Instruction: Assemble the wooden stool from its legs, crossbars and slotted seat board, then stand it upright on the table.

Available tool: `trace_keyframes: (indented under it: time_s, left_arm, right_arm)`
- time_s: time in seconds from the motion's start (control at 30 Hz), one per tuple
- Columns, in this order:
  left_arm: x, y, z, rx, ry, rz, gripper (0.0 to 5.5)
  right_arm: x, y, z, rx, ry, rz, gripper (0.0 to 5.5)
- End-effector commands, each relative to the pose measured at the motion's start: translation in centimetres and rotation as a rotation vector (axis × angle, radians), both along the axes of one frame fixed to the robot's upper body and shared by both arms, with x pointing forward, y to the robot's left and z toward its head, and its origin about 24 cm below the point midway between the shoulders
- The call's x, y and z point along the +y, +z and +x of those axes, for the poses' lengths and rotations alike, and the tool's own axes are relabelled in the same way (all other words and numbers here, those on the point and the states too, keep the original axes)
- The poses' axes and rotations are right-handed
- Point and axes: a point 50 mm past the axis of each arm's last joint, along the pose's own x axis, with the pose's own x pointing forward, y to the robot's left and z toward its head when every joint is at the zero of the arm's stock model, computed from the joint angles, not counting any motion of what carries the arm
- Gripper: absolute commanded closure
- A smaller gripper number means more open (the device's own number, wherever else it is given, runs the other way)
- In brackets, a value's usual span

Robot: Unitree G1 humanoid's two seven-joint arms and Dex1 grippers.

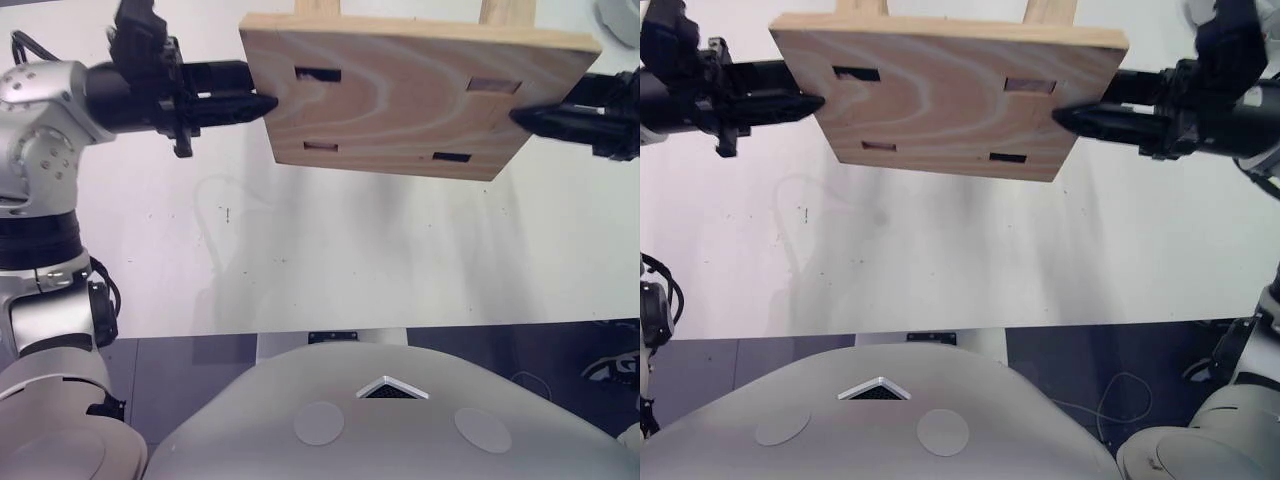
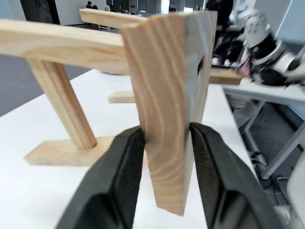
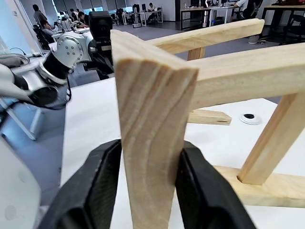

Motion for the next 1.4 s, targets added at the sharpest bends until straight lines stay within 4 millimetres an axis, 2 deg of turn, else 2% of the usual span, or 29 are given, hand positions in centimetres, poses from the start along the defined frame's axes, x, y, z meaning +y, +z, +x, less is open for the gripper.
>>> trace_keyframes:
  time_s: [0.03,0.17,0.23,0.37,0.43,0.53,0.6,0.7,0.83,0.93,1.0,1.1,1.23,1.3,1.4]
  left_arm:
    - [-2.2,3.5,-0.5,0.080,-0.148,-0.109,4.00]
    - [-2.6,4.5,-0.6,0.298,-0.179,-0.169,4.01]
    - [-2.3,5.0,-0.1,0.393,-0.156,-0.227,4.02]
    - [-1.8,6.6,1.2,0.476,-0.112,-0.308,4.08]
    - [-1.5,6.3,1.5,0.536,-0.090,-0.317,4.13]
    - [-0.8,4.5,1.8,0.653,-0.040,-0.331,4.17]
    - [-0.4,4.0,1.8,0.690,-0.015,-0.340,4.17]
    - [-0.1,4.4,2.3,0.704,0.060,-0.393,4.17]
    - [-2.5,6.1,3.5,0.692,0.164,-0.522,4.17]
    - [-3.9,5.9,4.2,0.744,0.354,-0.651,4.17]
    - [-4.5,5.6,4.3,0.809,0.474,-0.725,4.17]
    - [-5.1,5.7,4.1,0.895,0.589,-0.795,4.17]
    - [-6.2,6.2,2.9,0.968,0.680,-0.831,4.82]
    - [-6.3,5.6,2.5,1.006,0.723,-0.823,5.16]
    - [-6.5,5.7,2.1,1.025,0.737,-0.826,5.50]
  right_arm:
    - [1.3,2.7,0.1,0.118,0.158,0.131,3.97]
    - [1.5,4.6,1.0,0.284,0.191,0.262,4.16]
    - [1.6,4.7,1.3,0.349,0.199,0.295,4.16]
    - [1.5,4.5,1.5,0.440,0.194,0.355,4.17]
    - [1.2,4.4,1.5,0.491,0.210,0.396,4.17]
    - [0.5,4.3,1.6,0.562,0.211,0.466,4.17]
    - [0.4,4.3,1.6,0.575,0.193,0.507,4.17]
    - [0.1,4.7,2.5,0.542,0.088,0.619,4.17]
    - [1.2,6.8,4.8,0.434,-0.064,0.767,4.17]
    - [2.8,8.0,5.7,0.410,-0.291,1.004,4.17]
    - [3.5,8.0,5.4,0.466,-0.423,1.139,4.16]
    - [4.8,7.5,4.3,0.565,-0.526,1.253,4.17]
    - [5.5,8.1,2.7,0.666,-0.606,1.342,4.17]
    - [5.6,8.3,2.1,0.705,-0.634,1.367,4.17]
    - [5.8,6.9,1.4,0.749,-0.698,1.358,4.17]
